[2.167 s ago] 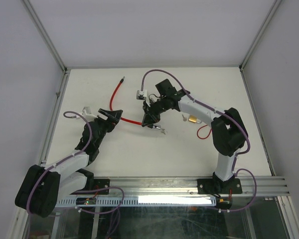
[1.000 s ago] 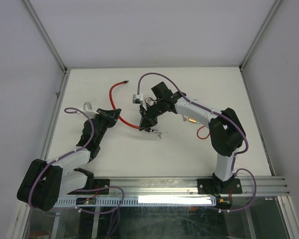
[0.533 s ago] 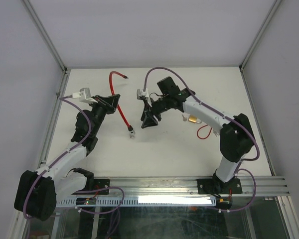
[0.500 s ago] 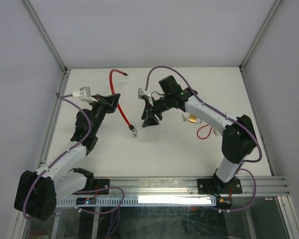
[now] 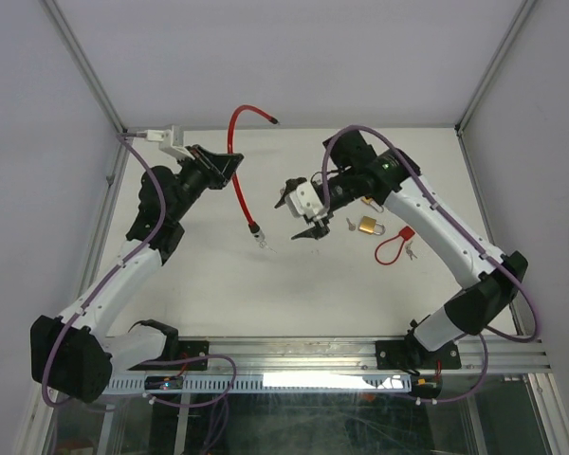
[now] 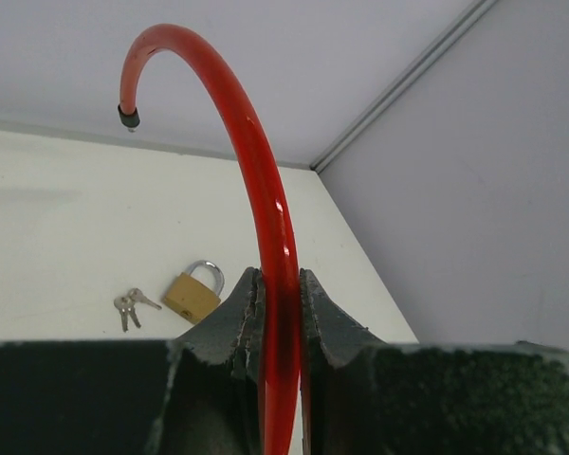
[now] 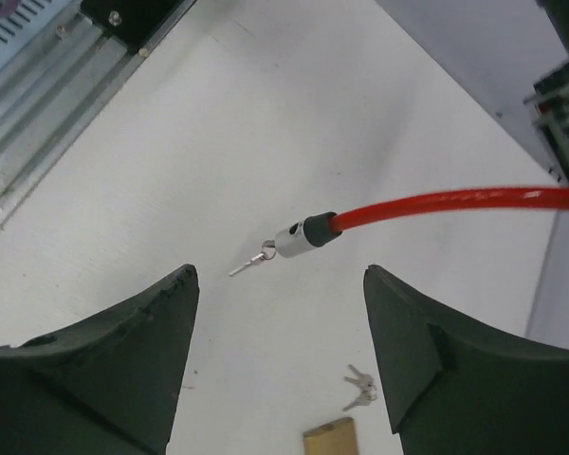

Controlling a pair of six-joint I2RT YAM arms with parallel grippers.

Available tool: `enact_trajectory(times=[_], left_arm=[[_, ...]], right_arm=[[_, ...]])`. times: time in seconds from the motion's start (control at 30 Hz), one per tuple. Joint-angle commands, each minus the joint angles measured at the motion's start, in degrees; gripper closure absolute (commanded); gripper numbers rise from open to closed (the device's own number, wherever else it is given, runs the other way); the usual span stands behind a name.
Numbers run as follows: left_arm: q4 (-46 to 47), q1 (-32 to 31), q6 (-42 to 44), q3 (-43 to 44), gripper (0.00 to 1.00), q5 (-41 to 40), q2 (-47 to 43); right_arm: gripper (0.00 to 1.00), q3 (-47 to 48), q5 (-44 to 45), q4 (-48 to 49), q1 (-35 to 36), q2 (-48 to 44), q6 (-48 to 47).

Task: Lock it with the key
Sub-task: Pick up the lock from the center of the board.

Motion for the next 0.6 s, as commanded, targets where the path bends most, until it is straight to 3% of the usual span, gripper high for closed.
enact_trajectory(times=[0.0, 0.23, 0.33, 0.4, 0.57], left_arm=[[-3.10, 0.34, -0.86, 6.40, 1.00, 7.21, 2.06], [-9.14, 0.34, 0.09, 11.58, 1.00, 12.88, 5.47], [-8.59, 0.29, 4.42, 10.79, 1.00, 15.71, 3.37], [-4.84, 0.34, 9.76, 8.44, 1.00, 18.31, 0.63], [6.25, -0.25, 19.74, 1.00, 1.00, 21.88, -5.86]], right_arm=[[0.27, 2.31, 9.44, -9.74, 4.85, -3.71, -23.89], [0.31, 6.38, 26.22, -6.82, 16.13, -0.44, -22.11], [0.32, 7.35, 27.89, -2.22, 15.81, -0.42, -11.31], [0.32, 7.84, 25.59, 0.59, 11.89, -1.21, -4.77], [0.33, 4.63, 4.49, 11.29, -9.54, -5.03, 10.98]])
